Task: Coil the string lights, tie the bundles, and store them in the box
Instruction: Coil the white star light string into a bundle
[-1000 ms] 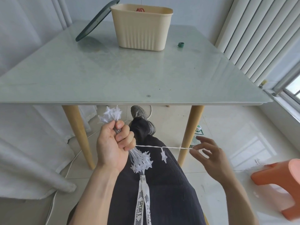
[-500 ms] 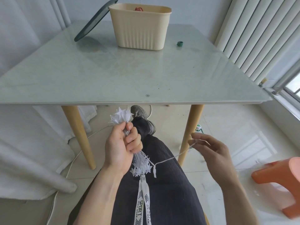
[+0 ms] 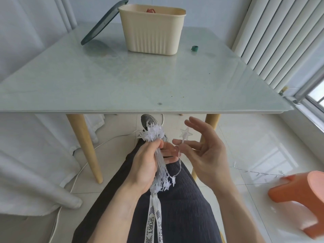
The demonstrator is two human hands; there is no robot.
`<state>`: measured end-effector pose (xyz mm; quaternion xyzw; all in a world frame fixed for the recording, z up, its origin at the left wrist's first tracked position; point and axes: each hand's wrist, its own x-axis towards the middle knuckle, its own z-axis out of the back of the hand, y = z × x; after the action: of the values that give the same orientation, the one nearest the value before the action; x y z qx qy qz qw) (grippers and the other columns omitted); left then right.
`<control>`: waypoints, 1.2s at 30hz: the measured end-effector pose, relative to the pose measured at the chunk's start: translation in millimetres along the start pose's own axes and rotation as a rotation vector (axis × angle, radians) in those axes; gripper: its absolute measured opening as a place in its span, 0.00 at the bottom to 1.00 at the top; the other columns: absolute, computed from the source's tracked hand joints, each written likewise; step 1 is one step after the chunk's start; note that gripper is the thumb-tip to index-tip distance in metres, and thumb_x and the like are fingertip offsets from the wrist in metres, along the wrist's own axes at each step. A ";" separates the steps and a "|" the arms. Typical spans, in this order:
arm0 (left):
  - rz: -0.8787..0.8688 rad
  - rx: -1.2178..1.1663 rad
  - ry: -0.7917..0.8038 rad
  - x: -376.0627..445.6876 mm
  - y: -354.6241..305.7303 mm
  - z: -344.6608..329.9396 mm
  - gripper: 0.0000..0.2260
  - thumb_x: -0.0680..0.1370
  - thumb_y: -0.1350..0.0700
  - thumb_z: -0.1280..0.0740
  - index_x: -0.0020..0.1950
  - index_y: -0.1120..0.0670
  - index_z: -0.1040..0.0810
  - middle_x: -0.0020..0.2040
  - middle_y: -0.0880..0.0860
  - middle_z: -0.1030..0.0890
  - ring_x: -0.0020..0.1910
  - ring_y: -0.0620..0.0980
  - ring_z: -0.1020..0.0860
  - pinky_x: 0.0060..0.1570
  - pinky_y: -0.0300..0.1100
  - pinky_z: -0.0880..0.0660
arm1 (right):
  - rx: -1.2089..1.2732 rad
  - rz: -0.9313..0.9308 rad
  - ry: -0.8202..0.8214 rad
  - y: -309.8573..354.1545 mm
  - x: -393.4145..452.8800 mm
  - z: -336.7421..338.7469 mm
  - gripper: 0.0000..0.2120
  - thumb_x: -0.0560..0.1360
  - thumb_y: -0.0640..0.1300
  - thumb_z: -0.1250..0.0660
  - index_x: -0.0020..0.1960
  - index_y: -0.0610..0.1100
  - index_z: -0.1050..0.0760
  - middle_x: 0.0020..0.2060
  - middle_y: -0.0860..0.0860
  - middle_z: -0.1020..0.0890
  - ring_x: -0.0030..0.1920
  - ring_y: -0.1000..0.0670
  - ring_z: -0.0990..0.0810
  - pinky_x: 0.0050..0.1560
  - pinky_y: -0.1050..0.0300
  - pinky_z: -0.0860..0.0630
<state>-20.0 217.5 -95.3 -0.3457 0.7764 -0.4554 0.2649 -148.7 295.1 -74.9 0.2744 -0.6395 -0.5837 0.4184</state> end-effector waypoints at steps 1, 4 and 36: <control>0.006 0.000 -0.004 0.5 1.6 0.7 0.27 0.85 0.58 0.49 0.33 0.52 0.17 0.46 0.65 0.17 0.48 0.63 0.18 0.56 0.60 0.22 | 0.014 0.002 -0.010 0.4 0.5 -2.0 0.29 0.74 0.24 0.32 0.67 0.49 0.29 0.62 0.53 0.20 0.48 0.48 0.12 0.49 0.59 0.18; 0.029 -0.008 -0.010 2.0 5.3 2.6 0.19 0.84 0.55 0.44 0.37 0.57 0.21 0.48 0.68 0.18 0.46 0.65 0.18 0.52 0.58 0.22 | 0.070 -0.030 -0.039 -0.2 1.7 -7.0 0.24 0.74 0.25 0.30 0.64 0.46 0.26 0.55 0.47 0.18 0.47 0.48 0.12 0.44 0.61 0.18; -0.032 0.032 -0.128 1.2 8.7 -1.3 0.18 0.85 0.56 0.44 0.42 0.63 0.23 0.29 0.59 0.28 0.28 0.55 0.29 0.30 0.46 0.31 | 0.077 -0.159 0.080 -8.5 -1.1 -22.2 0.08 0.79 0.38 0.31 0.43 0.35 0.19 0.30 0.40 0.19 0.26 0.46 0.22 0.29 0.62 0.28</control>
<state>-24.2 220.2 -102.5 -0.3820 0.7449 -0.4491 0.3123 -130.3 283.1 -84.1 0.3631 -0.6206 -0.5786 0.3850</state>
